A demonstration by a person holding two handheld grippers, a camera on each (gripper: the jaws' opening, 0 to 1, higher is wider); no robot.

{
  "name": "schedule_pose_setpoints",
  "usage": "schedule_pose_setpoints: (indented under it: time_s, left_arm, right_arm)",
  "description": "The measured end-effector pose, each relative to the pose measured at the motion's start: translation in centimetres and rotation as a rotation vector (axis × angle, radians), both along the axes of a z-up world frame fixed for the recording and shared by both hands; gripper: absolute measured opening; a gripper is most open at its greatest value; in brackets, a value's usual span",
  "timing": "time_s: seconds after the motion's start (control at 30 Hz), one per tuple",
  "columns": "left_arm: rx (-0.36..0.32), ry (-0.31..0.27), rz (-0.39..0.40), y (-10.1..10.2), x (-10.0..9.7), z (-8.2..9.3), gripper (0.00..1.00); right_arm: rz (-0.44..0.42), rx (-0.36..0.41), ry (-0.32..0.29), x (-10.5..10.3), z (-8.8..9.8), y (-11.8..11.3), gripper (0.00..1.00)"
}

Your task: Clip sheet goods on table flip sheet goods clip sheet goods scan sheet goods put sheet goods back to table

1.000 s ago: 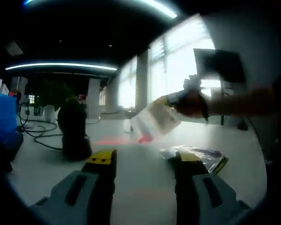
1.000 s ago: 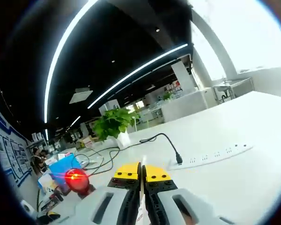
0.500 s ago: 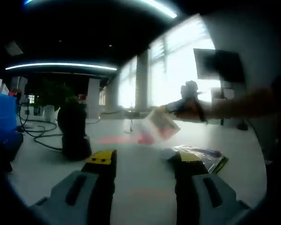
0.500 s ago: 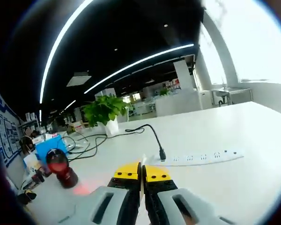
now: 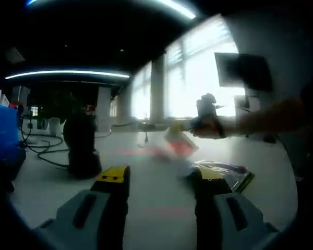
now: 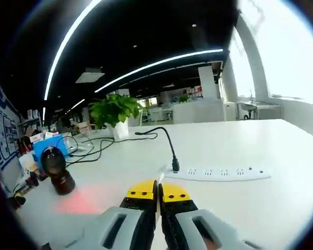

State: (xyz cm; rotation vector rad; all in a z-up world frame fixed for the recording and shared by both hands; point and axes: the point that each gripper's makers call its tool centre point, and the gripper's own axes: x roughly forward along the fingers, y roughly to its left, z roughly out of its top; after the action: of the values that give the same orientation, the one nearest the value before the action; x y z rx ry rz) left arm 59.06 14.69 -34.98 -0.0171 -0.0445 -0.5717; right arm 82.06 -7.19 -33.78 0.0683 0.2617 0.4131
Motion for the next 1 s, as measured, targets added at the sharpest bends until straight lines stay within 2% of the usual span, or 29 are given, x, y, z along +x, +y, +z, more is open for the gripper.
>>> schedule_pose_setpoints:
  time_s: [0.23,0.4,0.57,0.73,0.83,1.0]
  left_arm:
    - [0.003,0.0,0.0,0.0,0.0,0.0,0.43]
    - [0.003,0.001,-0.001,0.0,0.0,0.0,0.43]
    - [0.002,0.001,0.002,0.0,0.0,-0.1,0.43]
    - [0.0,0.002,0.002,0.1,0.1,-0.1,0.43]
    - [0.001,0.003,0.001,0.0,0.1,-0.1,0.43]
    - [0.003,0.004,0.0,0.0,0.1,-0.1,0.43]
  right_arm:
    - [0.032,-0.092,-0.016,0.9,-1.2,0.2,0.0]
    - [0.036,-0.192,-0.04,2.0,-2.1,-0.5,0.0]
    - [0.038,-0.2,-0.036,2.4,-2.8,-0.6,0.0]
    - [0.047,-0.261,-0.042,2.5,-3.6,-0.8,0.01]
    - [0.039,-0.279,-0.051,2.4,-3.7,-0.9,0.05]
    - [0.039,-0.299,-0.044,2.5,-4.2,-1.1,0.04]
